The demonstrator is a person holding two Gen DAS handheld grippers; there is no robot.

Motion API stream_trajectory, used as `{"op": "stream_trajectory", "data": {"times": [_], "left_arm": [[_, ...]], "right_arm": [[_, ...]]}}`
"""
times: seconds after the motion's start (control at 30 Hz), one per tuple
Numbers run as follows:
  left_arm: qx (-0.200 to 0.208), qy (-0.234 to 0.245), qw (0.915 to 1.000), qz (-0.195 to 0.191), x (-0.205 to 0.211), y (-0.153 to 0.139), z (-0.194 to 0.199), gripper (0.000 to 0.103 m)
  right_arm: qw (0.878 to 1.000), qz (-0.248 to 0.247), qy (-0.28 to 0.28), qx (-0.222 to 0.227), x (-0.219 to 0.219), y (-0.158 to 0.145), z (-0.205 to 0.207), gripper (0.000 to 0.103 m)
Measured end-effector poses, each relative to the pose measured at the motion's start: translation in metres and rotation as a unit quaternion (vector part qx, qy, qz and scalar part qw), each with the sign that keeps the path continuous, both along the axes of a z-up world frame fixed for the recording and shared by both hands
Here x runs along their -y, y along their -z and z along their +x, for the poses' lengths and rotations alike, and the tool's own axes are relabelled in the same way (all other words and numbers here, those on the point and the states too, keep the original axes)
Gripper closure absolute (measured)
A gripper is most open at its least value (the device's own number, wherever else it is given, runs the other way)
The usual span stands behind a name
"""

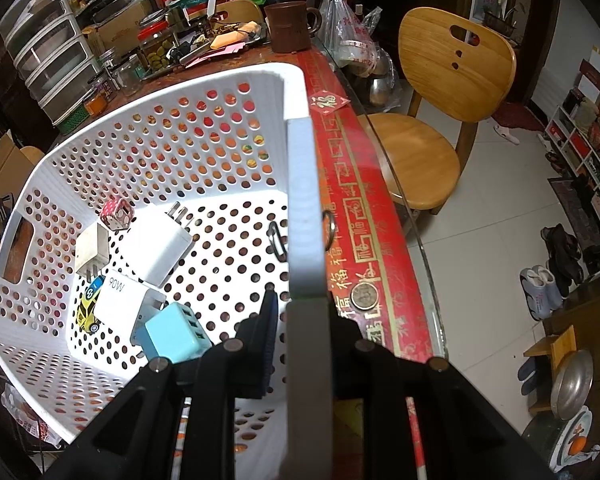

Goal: Organize rigid objects
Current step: 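Move the left tool back to the last white charger, then grasp the last small white charger with the left tool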

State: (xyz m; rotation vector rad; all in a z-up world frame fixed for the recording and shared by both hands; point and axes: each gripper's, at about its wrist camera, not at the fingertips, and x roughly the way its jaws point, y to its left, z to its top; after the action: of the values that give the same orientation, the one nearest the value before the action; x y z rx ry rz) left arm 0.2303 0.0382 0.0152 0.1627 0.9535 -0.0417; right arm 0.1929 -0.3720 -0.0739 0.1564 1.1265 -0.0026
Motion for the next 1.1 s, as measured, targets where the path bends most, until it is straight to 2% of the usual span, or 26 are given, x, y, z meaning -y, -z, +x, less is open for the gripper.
{"op": "stream_trajectory", "data": {"times": [0.07,0.13,0.2,0.27,0.47,0.57,0.63,0.7,0.73,0.77,0.93,1.1], "left_arm": [[-0.025,-0.035,0.9991,-0.001,-0.025,0.023,0.011,0.001],[-0.071,-0.055,0.9959,0.003,-0.046,0.061,0.027,0.001],[-0.097,-0.066,0.9931,0.000,-0.055,0.087,0.036,0.007],[-0.120,-0.078,0.9895,-0.023,-0.061,0.113,0.039,0.013],[-0.132,-0.080,0.9875,-0.032,-0.052,0.148,0.028,0.014],[-0.129,-0.088,0.9871,-0.032,-0.051,0.156,0.023,0.017],[-0.126,-0.096,0.9860,-0.052,-0.053,0.157,0.021,0.025],[-0.121,-0.099,0.9861,-0.057,-0.052,0.154,0.019,0.046],[-0.118,-0.099,0.9863,-0.058,-0.050,0.152,0.018,0.052],[-0.118,-0.098,0.9864,-0.059,-0.050,0.150,0.018,0.062],[-0.112,-0.100,0.9869,-0.058,-0.045,0.147,0.013,0.062],[-0.088,-0.095,0.9903,-0.049,-0.037,0.135,0.004,0.062]], "right_arm": [[1.000,0.000,0.000,0.000,0.000,0.000,0.000,0.084],[1.000,0.000,-0.002,0.001,0.000,0.000,0.000,0.084],[1.000,0.002,-0.002,0.001,0.001,0.000,0.000,0.084],[1.000,0.001,-0.003,0.001,0.001,0.000,0.000,0.084],[1.000,0.000,-0.003,0.000,0.001,0.000,0.000,0.084],[1.000,-0.002,-0.003,0.000,0.000,0.001,0.000,0.084],[1.000,-0.003,-0.003,-0.001,0.000,0.000,0.000,0.084],[1.000,-0.004,-0.004,-0.001,0.000,0.000,0.000,0.084],[1.000,-0.003,-0.004,-0.001,0.000,0.000,0.000,0.084],[1.000,-0.004,-0.004,-0.001,0.000,0.000,0.000,0.084],[1.000,0.000,-0.004,0.000,0.000,0.000,0.000,0.084],[1.000,-0.001,-0.006,0.000,0.000,-0.001,-0.001,0.084]]}}
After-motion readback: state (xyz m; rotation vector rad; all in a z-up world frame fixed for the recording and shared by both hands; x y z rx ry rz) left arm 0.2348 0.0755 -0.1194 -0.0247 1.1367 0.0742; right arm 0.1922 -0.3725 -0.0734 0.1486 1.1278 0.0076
